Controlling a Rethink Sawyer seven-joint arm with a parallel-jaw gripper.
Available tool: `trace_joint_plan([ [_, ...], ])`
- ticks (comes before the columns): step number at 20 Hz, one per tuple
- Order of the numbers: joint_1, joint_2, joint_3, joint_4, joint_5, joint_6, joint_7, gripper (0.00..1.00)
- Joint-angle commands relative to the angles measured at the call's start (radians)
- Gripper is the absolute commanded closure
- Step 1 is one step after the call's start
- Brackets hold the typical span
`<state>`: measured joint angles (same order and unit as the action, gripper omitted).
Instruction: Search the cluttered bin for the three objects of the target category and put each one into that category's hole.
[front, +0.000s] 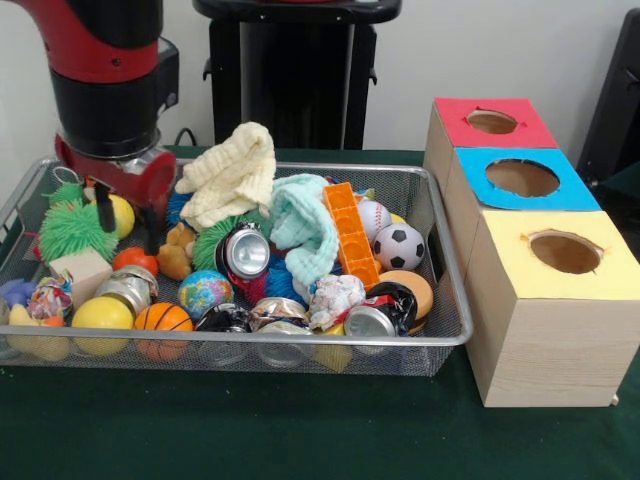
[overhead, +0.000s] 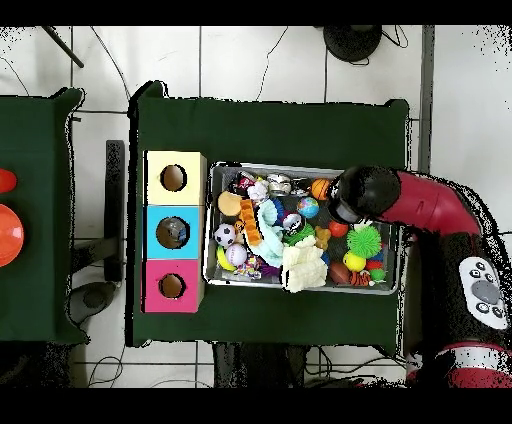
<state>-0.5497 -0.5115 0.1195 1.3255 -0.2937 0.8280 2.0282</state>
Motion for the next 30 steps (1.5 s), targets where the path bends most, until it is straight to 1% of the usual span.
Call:
trace_joint_plan([
  [1,-0.013,0.032,0.162,0.144,0.043,-0.053,-0.098,0.00],
  [6,0.008,0.057,0.156,0.164,0.024,-0.122,-0.035,0.00],
  [10,0.029,0.100,0.140,0.163,-0.006,-0.218,0.011,0.00],
  [16,0.066,0.152,0.108,0.157,-0.024,-0.247,0.014,0.00],
  [19,0.074,0.185,0.094,0.147,-0.016,-0.197,-0.003,0.00],
  [22,0.080,0.208,0.092,0.150,-0.017,-0.180,-0.017,0.00],
  [24,0.079,0.228,0.102,0.152,0.006,-0.122,-0.025,0.00],
  [25,0.078,0.239,0.109,0.149,0.025,-0.071,-0.033,0.00],
  [27,0.087,0.258,0.110,0.124,0.033,-0.004,-0.056,0.00],
  [30,0.108,0.279,0.089,0.083,0.041,0.071,-0.052,0.00],
])
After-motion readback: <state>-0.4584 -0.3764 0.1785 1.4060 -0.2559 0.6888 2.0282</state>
